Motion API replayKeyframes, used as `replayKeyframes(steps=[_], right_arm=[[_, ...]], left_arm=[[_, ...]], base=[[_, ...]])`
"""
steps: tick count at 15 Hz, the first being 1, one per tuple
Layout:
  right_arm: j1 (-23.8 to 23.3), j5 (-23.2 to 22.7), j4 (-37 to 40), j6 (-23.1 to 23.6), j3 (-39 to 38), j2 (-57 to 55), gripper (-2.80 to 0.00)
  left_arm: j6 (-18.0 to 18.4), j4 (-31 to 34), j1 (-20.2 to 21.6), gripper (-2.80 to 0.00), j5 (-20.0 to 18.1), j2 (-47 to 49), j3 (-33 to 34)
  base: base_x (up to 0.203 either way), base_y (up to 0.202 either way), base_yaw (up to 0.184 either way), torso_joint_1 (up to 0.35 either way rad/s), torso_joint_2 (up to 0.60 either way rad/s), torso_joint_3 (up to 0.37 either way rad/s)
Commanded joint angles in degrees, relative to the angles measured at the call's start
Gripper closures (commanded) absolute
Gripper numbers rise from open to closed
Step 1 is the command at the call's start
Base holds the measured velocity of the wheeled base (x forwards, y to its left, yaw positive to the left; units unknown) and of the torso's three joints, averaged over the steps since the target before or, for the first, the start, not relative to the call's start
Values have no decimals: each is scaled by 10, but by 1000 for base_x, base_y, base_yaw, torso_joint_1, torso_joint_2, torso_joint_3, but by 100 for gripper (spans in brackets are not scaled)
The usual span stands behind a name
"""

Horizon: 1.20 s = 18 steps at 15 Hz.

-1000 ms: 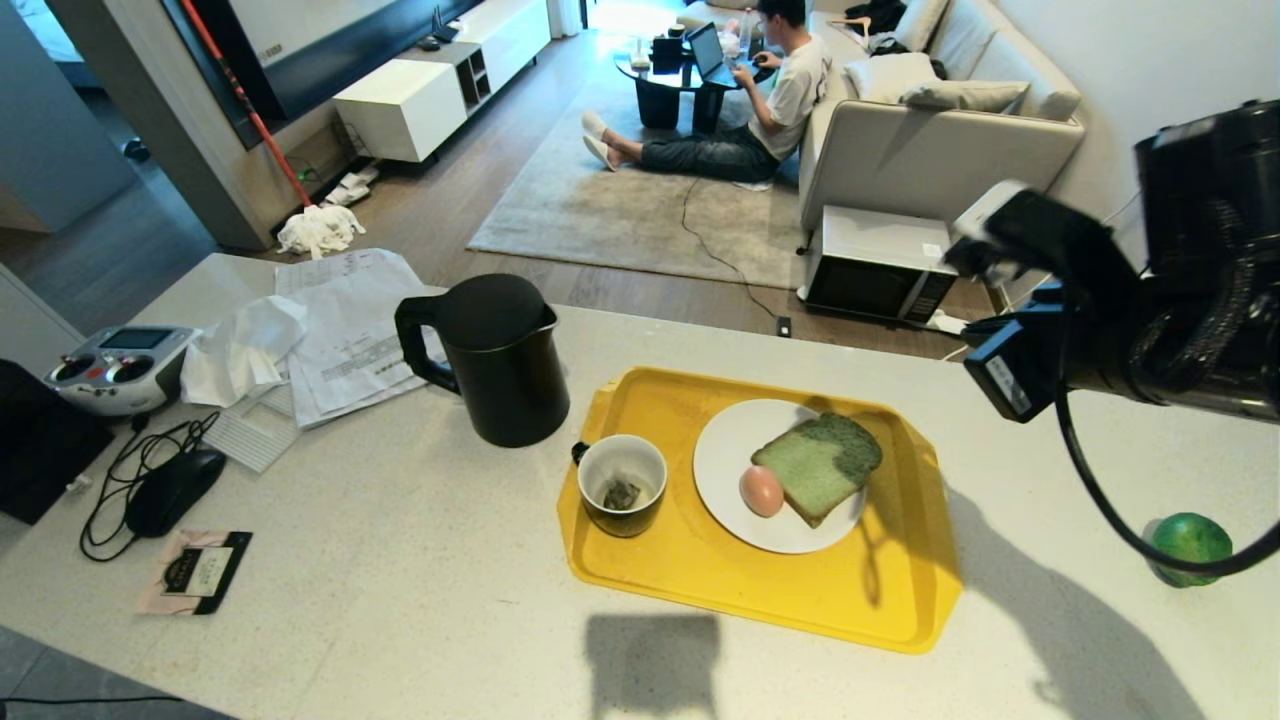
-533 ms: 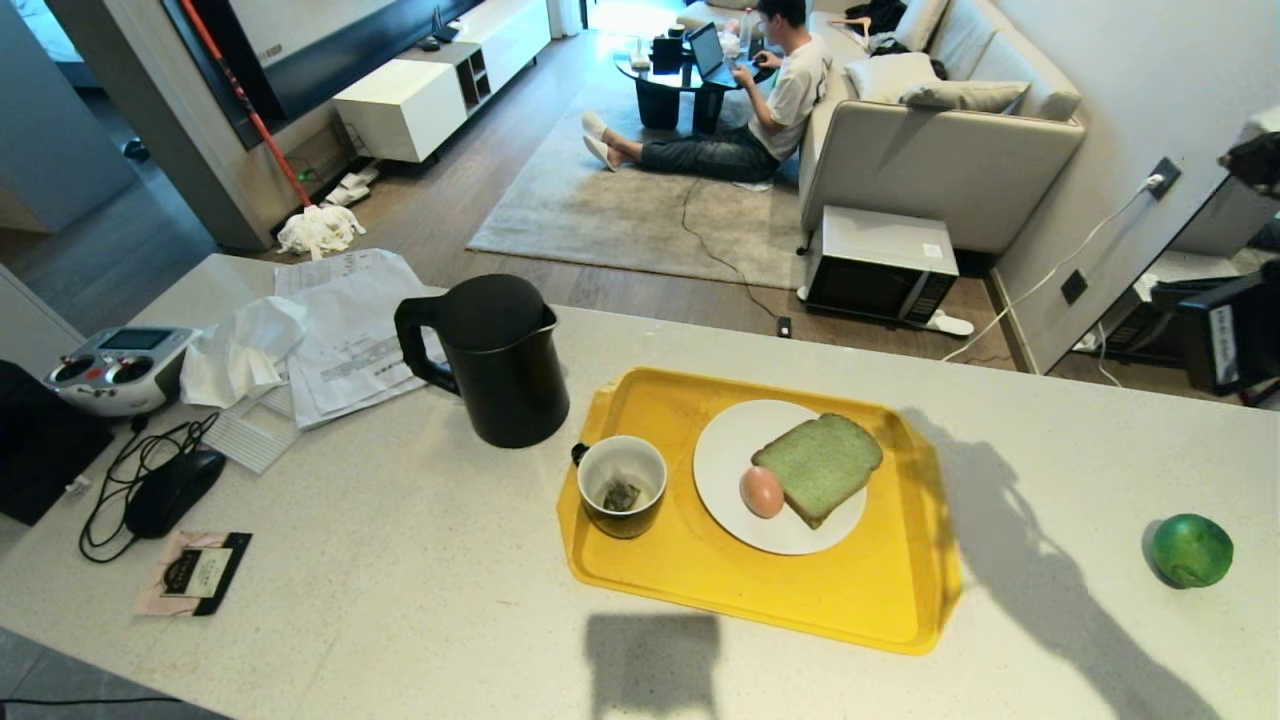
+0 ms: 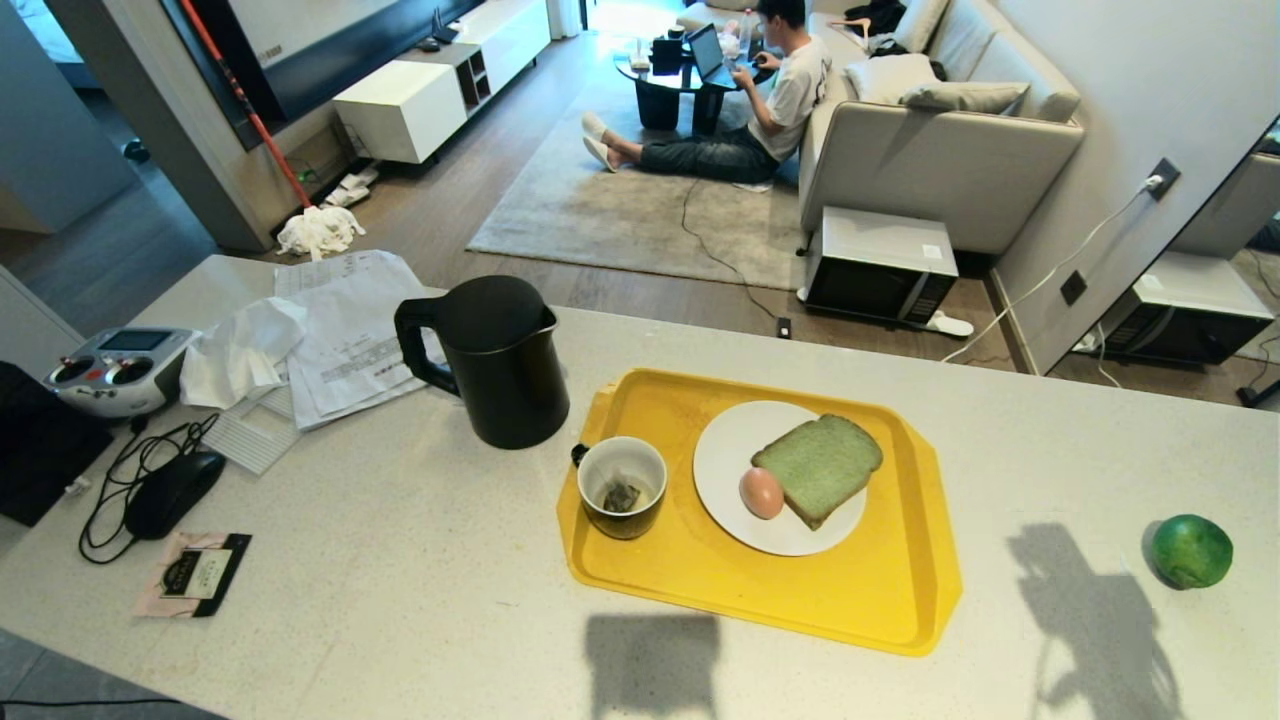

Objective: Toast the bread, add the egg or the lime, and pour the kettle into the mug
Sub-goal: Pick up the kettle

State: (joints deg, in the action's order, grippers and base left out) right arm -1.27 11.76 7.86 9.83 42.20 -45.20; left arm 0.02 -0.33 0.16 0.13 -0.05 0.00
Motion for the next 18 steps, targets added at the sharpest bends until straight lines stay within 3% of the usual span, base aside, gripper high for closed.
replayKeyframes(steps=[1, 5, 9, 12, 14, 18], right_arm=[[-39, -5, 0, -10, -91, 147, 0], [-58, -9, 0, -20, -204, 269, 0], [-41, -11, 2, -20, -222, 287, 0], [31, -3, 1, -16, -232, 322, 0], [29, 1, -2, -4, -269, 351, 0], [17, -50, 14, 21, -331, 456, 0]], left_arm=[[0, 0, -1, 0, 0, 0, 1], [0, 0, 0, 0, 0, 0, 1], [0, 0, 0, 0, 0, 0, 1], [0, 0, 0, 0, 0, 0, 1], [0, 0, 0, 0, 0, 0, 1], [0, 0, 0, 0, 0, 0, 1]], base=[[0, 0, 0, 0, 0, 0], [0, 0, 0, 0, 0, 0], [0, 0, 0, 0, 0, 0], [0, 0, 0, 0, 0, 0], [0, 0, 0, 0, 0, 0], [0, 0, 0, 0, 0, 0]])
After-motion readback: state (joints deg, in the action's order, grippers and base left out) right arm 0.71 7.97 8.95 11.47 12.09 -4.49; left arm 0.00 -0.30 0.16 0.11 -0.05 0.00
